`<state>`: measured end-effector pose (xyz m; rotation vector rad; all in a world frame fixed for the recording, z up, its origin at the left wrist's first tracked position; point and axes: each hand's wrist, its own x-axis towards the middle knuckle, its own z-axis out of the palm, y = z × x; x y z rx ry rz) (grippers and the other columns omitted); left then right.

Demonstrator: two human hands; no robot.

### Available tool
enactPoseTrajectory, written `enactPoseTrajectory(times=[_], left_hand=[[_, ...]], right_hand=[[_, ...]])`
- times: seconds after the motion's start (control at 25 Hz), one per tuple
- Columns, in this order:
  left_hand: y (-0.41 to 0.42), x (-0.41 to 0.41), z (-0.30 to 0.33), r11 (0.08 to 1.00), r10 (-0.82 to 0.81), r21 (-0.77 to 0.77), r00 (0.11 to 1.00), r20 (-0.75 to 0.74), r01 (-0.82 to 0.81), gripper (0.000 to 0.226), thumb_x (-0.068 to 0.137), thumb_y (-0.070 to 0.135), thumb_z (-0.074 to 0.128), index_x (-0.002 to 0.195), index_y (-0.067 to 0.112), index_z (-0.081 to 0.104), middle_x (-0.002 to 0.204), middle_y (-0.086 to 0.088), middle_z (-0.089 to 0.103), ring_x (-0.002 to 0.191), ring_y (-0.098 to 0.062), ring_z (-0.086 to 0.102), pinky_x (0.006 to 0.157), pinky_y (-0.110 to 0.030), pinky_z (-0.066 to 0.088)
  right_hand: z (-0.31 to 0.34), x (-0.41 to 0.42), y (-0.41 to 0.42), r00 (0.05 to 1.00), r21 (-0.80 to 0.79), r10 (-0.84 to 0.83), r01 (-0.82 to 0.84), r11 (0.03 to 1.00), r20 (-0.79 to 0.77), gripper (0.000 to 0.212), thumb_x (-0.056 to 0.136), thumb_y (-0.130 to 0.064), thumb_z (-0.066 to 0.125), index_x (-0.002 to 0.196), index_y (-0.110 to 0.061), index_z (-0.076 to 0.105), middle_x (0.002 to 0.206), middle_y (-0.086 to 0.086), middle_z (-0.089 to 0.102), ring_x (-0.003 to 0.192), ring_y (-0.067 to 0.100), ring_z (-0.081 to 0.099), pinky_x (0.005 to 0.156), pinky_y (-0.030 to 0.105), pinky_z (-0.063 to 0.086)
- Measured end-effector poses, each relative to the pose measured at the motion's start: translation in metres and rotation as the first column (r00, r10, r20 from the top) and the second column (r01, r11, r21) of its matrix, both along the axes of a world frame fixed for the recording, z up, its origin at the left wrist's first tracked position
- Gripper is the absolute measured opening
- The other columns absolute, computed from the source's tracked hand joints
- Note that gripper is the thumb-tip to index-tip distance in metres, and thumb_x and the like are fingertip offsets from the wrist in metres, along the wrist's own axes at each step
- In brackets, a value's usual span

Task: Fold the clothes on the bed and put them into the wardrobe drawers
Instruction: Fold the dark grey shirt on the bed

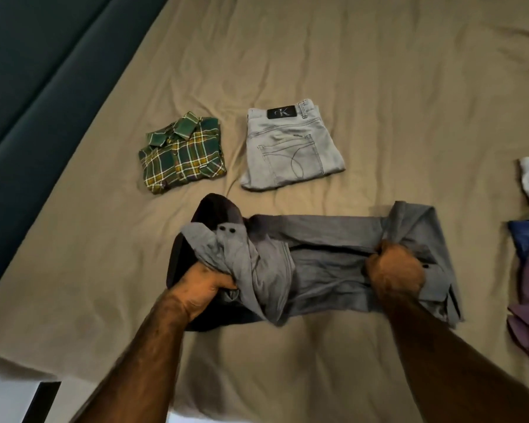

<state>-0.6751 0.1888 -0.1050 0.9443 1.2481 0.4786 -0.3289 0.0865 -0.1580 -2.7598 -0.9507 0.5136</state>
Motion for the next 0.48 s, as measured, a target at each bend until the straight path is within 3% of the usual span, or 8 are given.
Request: enactPoseTrajectory(times=[0.12, 0.24, 0.28, 0.32, 0.36, 0.4, 0.44, 0.48], left_hand=[[-0.032, -0.022, -0.017, 0.969, -0.227, -0.142, 0.952, -0.207, 0.2, 0.035, 0.076, -0.015, 0.077, 0.104, 0.006, 0.077, 0.099, -0.003, 0.081, 0.109, -0.035, 0.071, 0.091, -0.037, 0.061], [-0.041, -0.034, -0.019, 0.906, -0.375, -0.347, 0.842, -0.387, 0.244, 0.059, 0.07, 0.026, 0.097, 0.123, 0.011, 0.074, 0.123, -0.006, 0.077, 0.114, -0.026, 0.071, 0.102, -0.042, 0.057], [-0.043, -0.035, -0.016, 0.901, -0.415, -0.358, 0.728, -0.545, 0.246, 0.073, 0.071, 0.039, 0.096, 0.133, 0.012, 0.068, 0.132, -0.008, 0.071, 0.12, -0.027, 0.067, 0.101, -0.04, 0.056], [-0.045, -0.026, -0.009, 0.906, -0.418, -0.311, 0.5, -0.759, 0.286, 0.079, 0.078, 0.048, 0.089, 0.142, 0.013, 0.059, 0.141, -0.01, 0.063, 0.127, -0.03, 0.061, 0.101, -0.04, 0.054], [-0.05, -0.018, 0.002, 0.919, -0.291, -0.186, 0.281, -0.915, 0.346, 0.077, 0.085, 0.053, 0.079, 0.144, 0.013, 0.051, 0.144, -0.012, 0.057, 0.129, -0.033, 0.056, 0.1, -0.043, 0.052], [-0.053, -0.001, 0.01, 0.894, -0.117, -0.018, 0.196, -0.974, 0.447, 0.068, 0.089, 0.051, 0.07, 0.141, 0.013, 0.049, 0.14, -0.013, 0.055, 0.127, -0.034, 0.055, 0.097, -0.044, 0.052], [-0.052, 0.026, 0.016, 0.833, 0.012, 0.137, 0.231, -0.973, 0.536, 0.055, 0.09, 0.046, 0.064, 0.132, 0.011, 0.053, 0.132, -0.014, 0.057, 0.121, -0.035, 0.056, 0.092, -0.045, 0.052], [-0.051, 0.044, 0.015, 0.76, 0.075, 0.269, 0.331, -0.941, 0.592, 0.044, 0.09, 0.042, 0.061, 0.121, 0.01, 0.057, 0.123, -0.014, 0.06, 0.114, -0.037, 0.057, 0.088, -0.045, 0.052]], right_hand=[[-0.015, -0.019, -0.022, 0.999, -0.087, 0.029, -0.032, 0.996, -0.035, 0.026, 0.087, -0.024, 0.063, 0.111, -0.015, 0.069, 0.114, 0.021, 0.07, 0.106, 0.043, 0.067, 0.09, 0.046, 0.054], [-0.021, -0.034, -0.027, 0.997, 0.026, -0.078, 0.078, 0.997, -0.025, 0.027, 0.094, -0.032, 0.061, 0.111, -0.012, 0.068, 0.112, 0.024, 0.07, 0.103, 0.045, 0.067, 0.088, 0.047, 0.054], [-0.021, -0.038, -0.026, 0.99, 0.1, -0.138, 0.14, 0.985, -0.026, 0.031, 0.097, -0.038, 0.06, 0.108, -0.01, 0.066, 0.108, 0.026, 0.071, 0.101, 0.047, 0.068, 0.086, 0.048, 0.054], [-0.019, -0.037, -0.025, 0.979, 0.17, -0.199, 0.202, 0.965, -0.036, 0.037, 0.098, -0.044, 0.061, 0.106, -0.008, 0.065, 0.105, 0.028, 0.071, 0.099, 0.048, 0.068, 0.084, 0.049, 0.054], [-0.015, -0.04, -0.024, 0.962, 0.226, -0.263, 0.272, 0.935, -0.069, 0.044, 0.097, -0.05, 0.063, 0.105, -0.007, 0.062, 0.104, 0.029, 0.071, 0.098, 0.049, 0.068, 0.083, 0.05, 0.055], [-0.013, -0.037, -0.021, 0.939, 0.275, -0.324, 0.344, 0.898, -0.117, 0.05, 0.094, -0.055, 0.066, 0.106, -0.007, 0.061, 0.104, 0.028, 0.071, 0.098, 0.049, 0.068, 0.083, 0.051, 0.055], [-0.009, -0.028, -0.016, 0.904, 0.309, -0.387, 0.427, 0.85, -0.184, 0.055, 0.091, -0.058, 0.07, 0.109, -0.007, 0.059, 0.106, 0.027, 0.071, 0.099, 0.048, 0.068, 0.083, 0.05, 0.055], [-0.009, -0.025, -0.011, 0.872, 0.33, -0.422, 0.486, 0.81, -0.247, 0.059, 0.088, -0.059, 0.074, 0.112, -0.007, 0.058, 0.109, 0.026, 0.07, 0.1, 0.047, 0.068, 0.084, 0.049, 0.055]])
